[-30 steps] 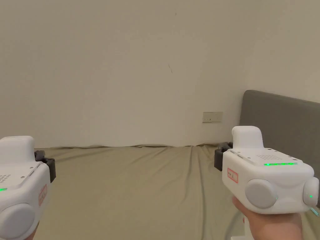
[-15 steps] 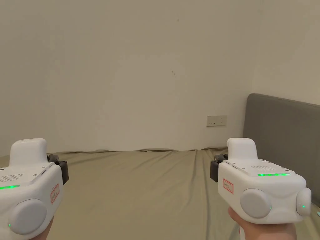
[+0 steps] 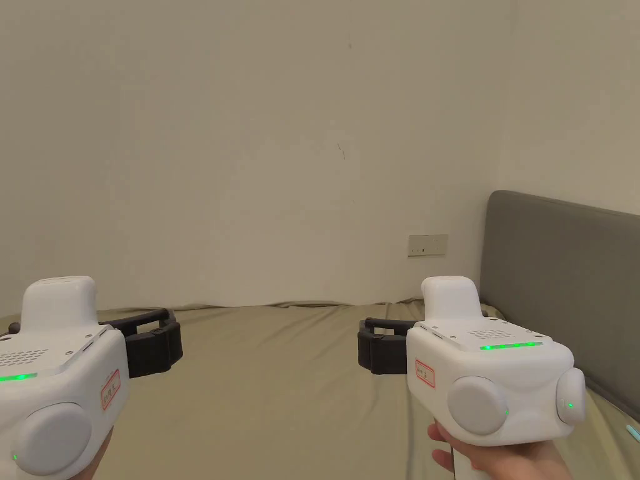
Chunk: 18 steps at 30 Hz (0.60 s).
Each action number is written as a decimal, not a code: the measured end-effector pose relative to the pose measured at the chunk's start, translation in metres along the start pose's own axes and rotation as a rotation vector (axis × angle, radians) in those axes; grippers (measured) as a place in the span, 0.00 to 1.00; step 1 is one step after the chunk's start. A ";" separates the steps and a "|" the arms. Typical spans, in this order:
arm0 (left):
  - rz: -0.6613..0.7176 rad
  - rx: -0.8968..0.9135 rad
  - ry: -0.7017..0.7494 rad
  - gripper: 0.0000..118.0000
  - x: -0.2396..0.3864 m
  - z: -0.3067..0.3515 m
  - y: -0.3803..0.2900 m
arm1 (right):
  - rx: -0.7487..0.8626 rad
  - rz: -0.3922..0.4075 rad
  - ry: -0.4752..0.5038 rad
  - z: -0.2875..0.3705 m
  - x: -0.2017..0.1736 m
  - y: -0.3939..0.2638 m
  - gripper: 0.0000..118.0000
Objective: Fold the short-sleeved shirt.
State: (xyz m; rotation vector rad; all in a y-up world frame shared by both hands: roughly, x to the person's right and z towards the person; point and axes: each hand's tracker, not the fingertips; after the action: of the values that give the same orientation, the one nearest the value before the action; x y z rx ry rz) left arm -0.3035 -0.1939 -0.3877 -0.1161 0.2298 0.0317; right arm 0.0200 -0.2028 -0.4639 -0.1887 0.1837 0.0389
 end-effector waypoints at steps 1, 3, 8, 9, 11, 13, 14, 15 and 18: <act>-0.008 0.003 0.001 1.00 0.002 0.001 0.000 | -0.015 -0.015 -0.050 0.003 -0.003 0.002 1.00; -0.036 0.004 0.008 1.00 0.006 0.003 0.000 | -0.007 -0.026 -0.108 0.012 -0.009 0.007 1.00; -0.008 0.025 0.003 1.00 0.002 0.005 0.002 | -0.088 -0.052 -0.051 0.021 -0.010 0.017 1.00; 0.001 0.025 -0.007 1.00 0.001 0.006 0.002 | -0.076 -0.066 -0.027 0.023 -0.009 0.018 1.00; 0.012 0.022 -0.011 1.00 0.002 0.006 0.002 | -0.009 -0.066 -0.006 0.031 -0.011 0.020 1.00; 0.013 0.026 -0.019 1.00 0.005 0.007 0.001 | 0.010 -0.060 -0.012 0.038 -0.015 0.022 1.00; 0.009 0.022 -0.023 1.00 0.006 0.007 0.001 | 0.019 -0.053 -0.009 0.039 -0.015 0.023 1.00; 0.000 0.016 -0.024 1.00 0.007 0.007 0.001 | 0.034 -0.041 -0.005 0.037 -0.015 0.022 1.00; -0.018 0.009 -0.024 1.00 0.008 0.005 0.000 | 0.073 -0.009 -0.068 0.034 -0.018 0.022 1.00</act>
State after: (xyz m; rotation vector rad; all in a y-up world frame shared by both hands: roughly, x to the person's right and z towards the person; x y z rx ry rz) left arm -0.2946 -0.1927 -0.3844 -0.1085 0.2051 0.0144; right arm 0.0069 -0.1747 -0.4318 -0.1148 0.1164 0.0294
